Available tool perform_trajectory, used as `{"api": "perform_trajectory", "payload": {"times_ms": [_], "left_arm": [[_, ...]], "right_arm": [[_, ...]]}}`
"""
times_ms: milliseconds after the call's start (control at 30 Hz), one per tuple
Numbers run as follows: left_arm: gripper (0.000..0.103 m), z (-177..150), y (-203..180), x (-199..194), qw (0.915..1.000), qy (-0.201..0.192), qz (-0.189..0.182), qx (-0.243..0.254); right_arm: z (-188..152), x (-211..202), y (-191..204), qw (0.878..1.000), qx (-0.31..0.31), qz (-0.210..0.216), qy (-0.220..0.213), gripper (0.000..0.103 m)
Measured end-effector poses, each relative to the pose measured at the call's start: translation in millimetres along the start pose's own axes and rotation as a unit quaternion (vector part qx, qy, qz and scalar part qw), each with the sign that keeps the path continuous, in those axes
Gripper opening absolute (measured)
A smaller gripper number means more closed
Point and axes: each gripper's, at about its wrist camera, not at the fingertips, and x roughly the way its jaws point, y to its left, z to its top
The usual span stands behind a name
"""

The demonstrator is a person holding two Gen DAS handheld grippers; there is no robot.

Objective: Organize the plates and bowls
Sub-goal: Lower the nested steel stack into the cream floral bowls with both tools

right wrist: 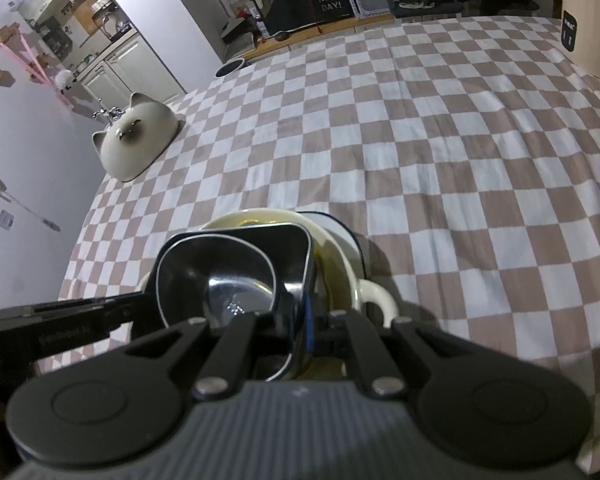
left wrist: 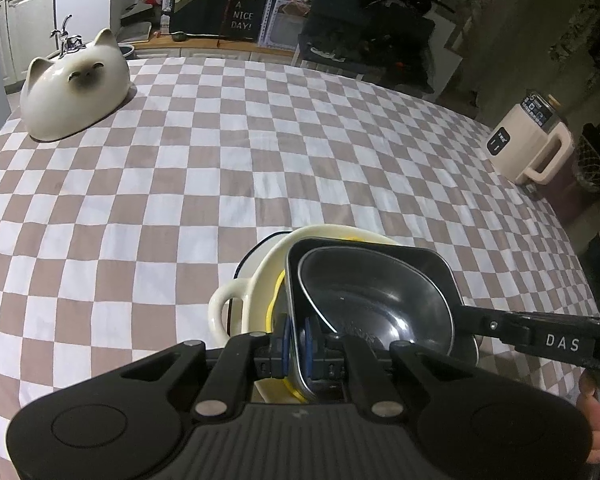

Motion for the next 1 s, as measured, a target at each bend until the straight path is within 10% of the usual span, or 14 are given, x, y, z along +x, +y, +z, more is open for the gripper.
{"api": "perform_trajectory", "payload": {"times_ms": [667,1000], "left_arm": [[0.008,-3,3,-6,0.9998,0.011,-0.016,-0.004],[0.024,-5,0,-12,0.9994,0.013,-0.029,0.008]], "right_arm": [[-5,-1,-1,0.999,0.0,0.001,0.041,0.013],[-2,-4,0,0.999,-0.014,-0.006,0.033,0.016]]}}
